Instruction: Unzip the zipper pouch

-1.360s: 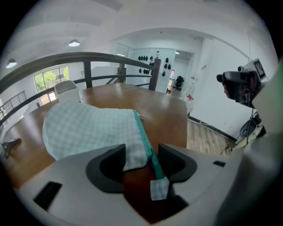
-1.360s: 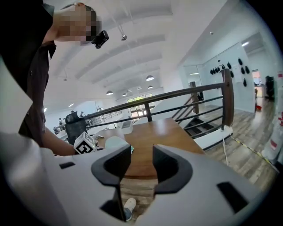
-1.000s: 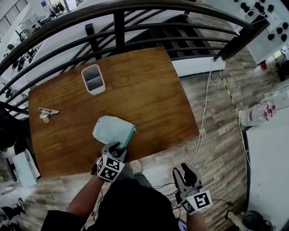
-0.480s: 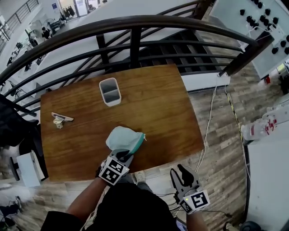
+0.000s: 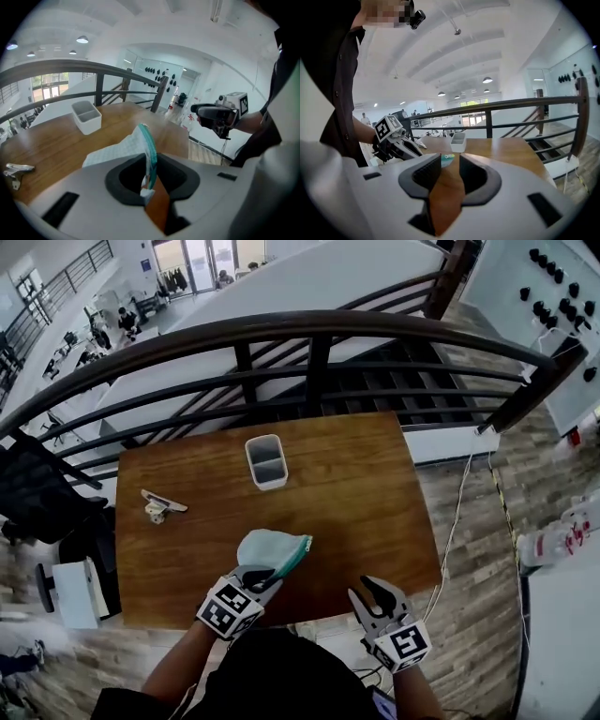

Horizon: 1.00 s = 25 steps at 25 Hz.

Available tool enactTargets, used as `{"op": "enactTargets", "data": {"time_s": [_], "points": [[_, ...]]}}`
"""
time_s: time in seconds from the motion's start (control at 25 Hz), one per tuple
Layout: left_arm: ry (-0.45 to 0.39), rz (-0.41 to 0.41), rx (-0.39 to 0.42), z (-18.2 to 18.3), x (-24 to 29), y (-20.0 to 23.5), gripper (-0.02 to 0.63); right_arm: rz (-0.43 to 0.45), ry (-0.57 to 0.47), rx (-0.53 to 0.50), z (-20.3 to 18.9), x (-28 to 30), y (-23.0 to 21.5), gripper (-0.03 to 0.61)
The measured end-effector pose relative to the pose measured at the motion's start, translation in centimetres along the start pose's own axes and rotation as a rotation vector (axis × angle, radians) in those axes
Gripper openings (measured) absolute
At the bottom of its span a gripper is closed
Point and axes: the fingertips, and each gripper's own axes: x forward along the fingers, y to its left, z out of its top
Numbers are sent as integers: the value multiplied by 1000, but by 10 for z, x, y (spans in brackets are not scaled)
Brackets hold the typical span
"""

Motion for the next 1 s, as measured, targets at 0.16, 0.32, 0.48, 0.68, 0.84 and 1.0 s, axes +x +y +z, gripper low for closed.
{"op": "enactTargets", "data": {"time_s": [0.16,0.32,0.48,0.68,0.84,1.0], "points": [[-48,-58,-10,4,-22,6,77,93,46,-82,2,39,8,118],[-160,-127,-113,10,-47,19,77,211,100,-145,3,80,19,137],[-184,-88,-100,-3,-69,43,77,350,122,-175,5,126,37,173],[-215,-100,-149,-15,-89,53,77,553,169,-292,4,172,69,214],[-260,-122,-219,-21,-101,61,78,664,223,-476,-4,204,90,247],[-264,-116,-223,-22,-113,66,78,774,251,-539,-3,222,110,271]]}}
